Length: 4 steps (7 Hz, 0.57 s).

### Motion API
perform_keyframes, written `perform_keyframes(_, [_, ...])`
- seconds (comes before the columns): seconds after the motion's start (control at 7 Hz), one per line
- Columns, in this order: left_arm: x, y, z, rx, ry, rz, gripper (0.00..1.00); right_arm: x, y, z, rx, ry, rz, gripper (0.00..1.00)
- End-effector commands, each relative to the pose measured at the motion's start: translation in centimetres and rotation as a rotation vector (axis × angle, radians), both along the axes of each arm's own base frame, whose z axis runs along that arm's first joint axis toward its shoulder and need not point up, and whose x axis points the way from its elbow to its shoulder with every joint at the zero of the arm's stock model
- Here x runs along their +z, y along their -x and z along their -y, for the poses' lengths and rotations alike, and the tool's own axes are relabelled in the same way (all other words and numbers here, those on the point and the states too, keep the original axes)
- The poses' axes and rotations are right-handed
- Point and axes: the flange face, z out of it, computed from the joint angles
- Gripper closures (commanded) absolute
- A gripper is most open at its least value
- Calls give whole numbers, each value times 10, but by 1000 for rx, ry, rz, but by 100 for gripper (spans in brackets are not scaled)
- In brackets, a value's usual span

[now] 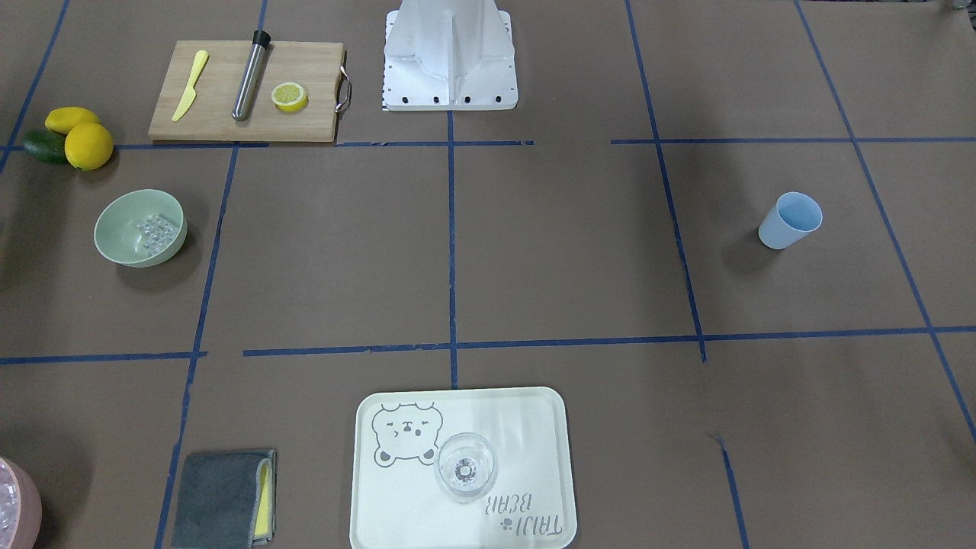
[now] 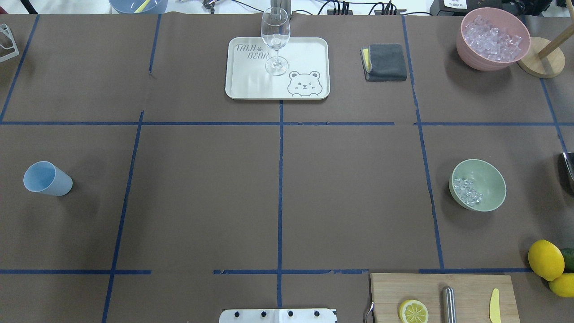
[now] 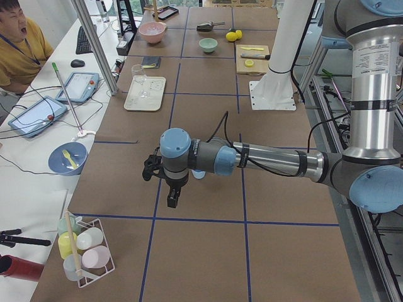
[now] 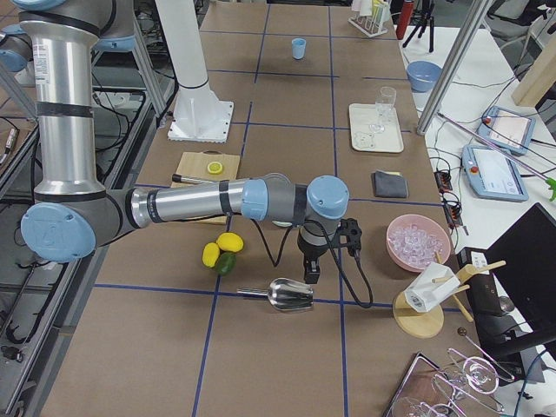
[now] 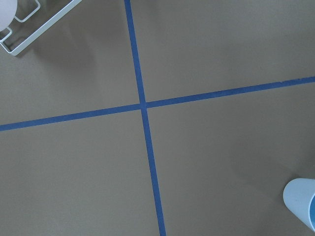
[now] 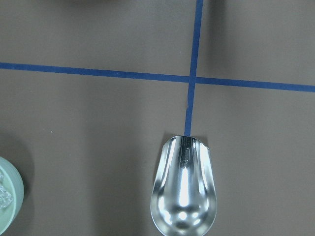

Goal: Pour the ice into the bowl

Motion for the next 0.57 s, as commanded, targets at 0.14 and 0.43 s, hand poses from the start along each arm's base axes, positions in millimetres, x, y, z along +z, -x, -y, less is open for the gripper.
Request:
perform_keyframes(0.14, [24, 6, -37, -3, 127, 4, 0, 1, 2, -1, 0, 9, 4, 0])
perform_keyframes(0.43, [23, 6, -38, -6, 134, 5, 0, 2, 6, -1, -10, 11, 1, 0])
